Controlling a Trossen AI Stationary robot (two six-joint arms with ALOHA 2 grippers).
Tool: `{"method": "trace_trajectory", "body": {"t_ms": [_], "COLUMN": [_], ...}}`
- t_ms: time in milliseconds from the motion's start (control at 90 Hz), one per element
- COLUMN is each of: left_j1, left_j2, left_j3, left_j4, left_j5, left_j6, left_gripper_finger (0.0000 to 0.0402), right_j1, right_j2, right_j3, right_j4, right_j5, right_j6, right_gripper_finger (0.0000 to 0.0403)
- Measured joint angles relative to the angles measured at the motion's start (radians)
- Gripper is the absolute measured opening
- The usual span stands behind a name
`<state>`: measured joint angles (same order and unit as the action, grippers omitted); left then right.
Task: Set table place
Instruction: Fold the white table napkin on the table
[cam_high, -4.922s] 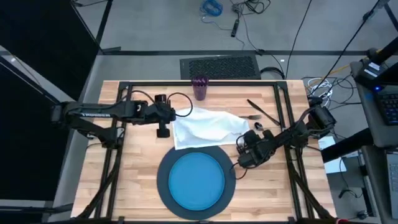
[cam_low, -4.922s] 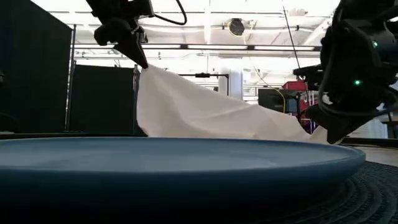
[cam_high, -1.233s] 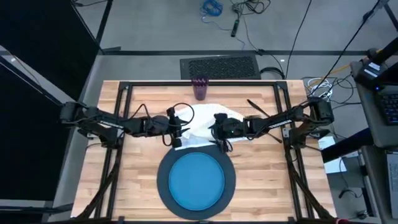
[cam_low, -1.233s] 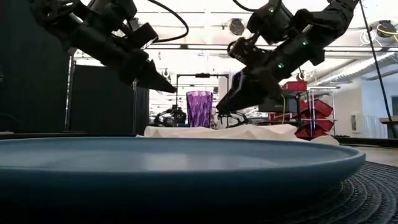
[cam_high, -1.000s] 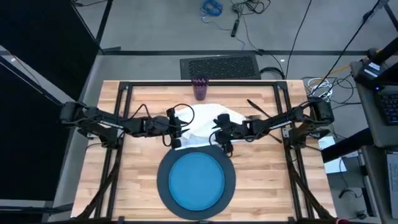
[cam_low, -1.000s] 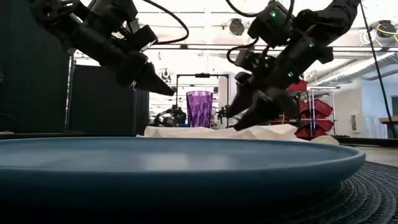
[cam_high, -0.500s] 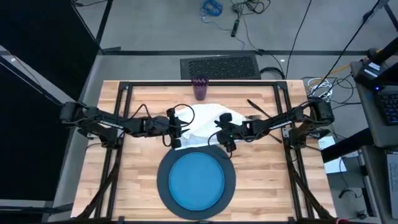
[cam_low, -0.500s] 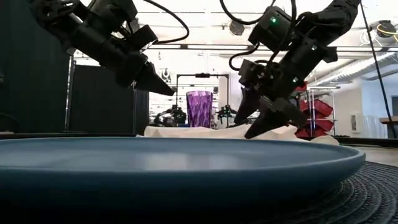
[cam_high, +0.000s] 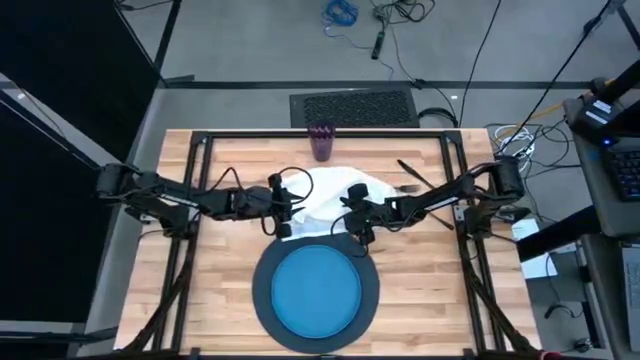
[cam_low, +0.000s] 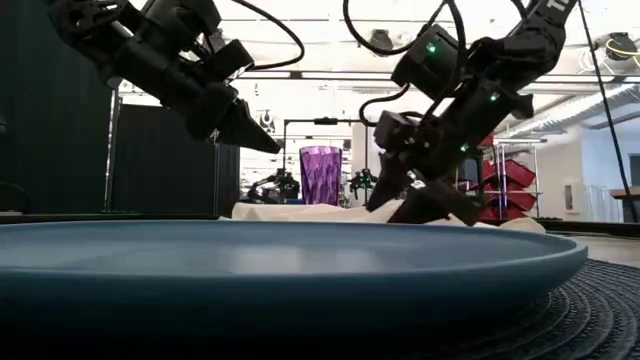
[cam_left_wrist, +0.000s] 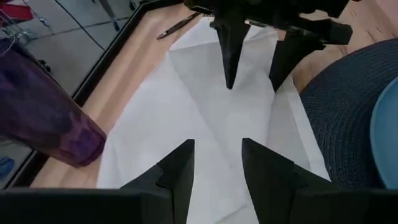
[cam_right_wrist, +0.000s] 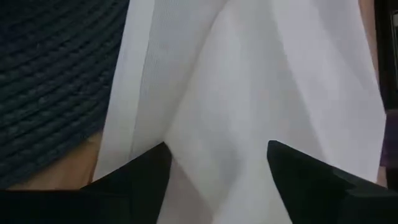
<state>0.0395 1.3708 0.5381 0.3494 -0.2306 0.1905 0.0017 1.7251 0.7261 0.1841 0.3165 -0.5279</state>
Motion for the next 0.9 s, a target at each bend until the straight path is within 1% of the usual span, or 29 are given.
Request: {"method": "trace_trajectory", "body": {"t_ms": [289, 378, 467, 500, 567, 689, 789, 856, 900], "left_j1": [0.0, 0.0, 0.0, 0.0, 0.0, 0.0, 0.0, -0.001, -0.003], "left_j2": [0.0, 0.0, 0.0, 0.0, 0.0, 0.0, 0.0, 0.0, 0.0], "left_j3": [0.0, 0.0, 0.0, 0.0, 0.0, 0.0, 0.0, 0.0, 0.0], "left_j4": [-0.023, -0.026, -0.026, -0.026, -0.026, -0.026, -0.027, -0.029, -0.03], "left_j5": [0.0, 0.0, 0.0, 0.0, 0.0, 0.0, 0.0, 0.0, 0.0], "left_j6": [-0.001, -0.001, -0.002, -0.006, -0.013, -0.021, -0.028, -0.03, -0.037], "left_gripper_finger": [0.0118, 0.0118, 0.0118, 0.0118, 0.0118, 0.0118, 0.0118, 0.0118, 0.0118], "right_j1": [0.0, 0.0, 0.0, 0.0, 0.001, 0.0, -0.002, -0.005, -0.009], "right_j2": [0.001, 0.001, 0.001, 0.001, 0.001, -0.009, -0.043, -0.074, -0.097], "right_j3": [0.0, 0.0, 0.0, 0.0, 0.001, 0.017, 0.033, 0.035, 0.035], "right_j4": [0.001, 0.012, 0.027, 0.032, 0.043, 0.029, 0.005, -0.001, -0.004], "right_j5": [0.003, 0.003, 0.005, 0.013, 0.083, 0.294, 0.46, 0.519, 0.533], "right_j6": [-0.02, -0.021, -0.022, -0.028, -0.035, -0.043, -0.043, -0.037, -0.022], "right_gripper_finger": [0.0133, 0.0089, 0.0029, 0.0015, 0.0007, 0.0001, 0.0, 0.0, 0.0]}}
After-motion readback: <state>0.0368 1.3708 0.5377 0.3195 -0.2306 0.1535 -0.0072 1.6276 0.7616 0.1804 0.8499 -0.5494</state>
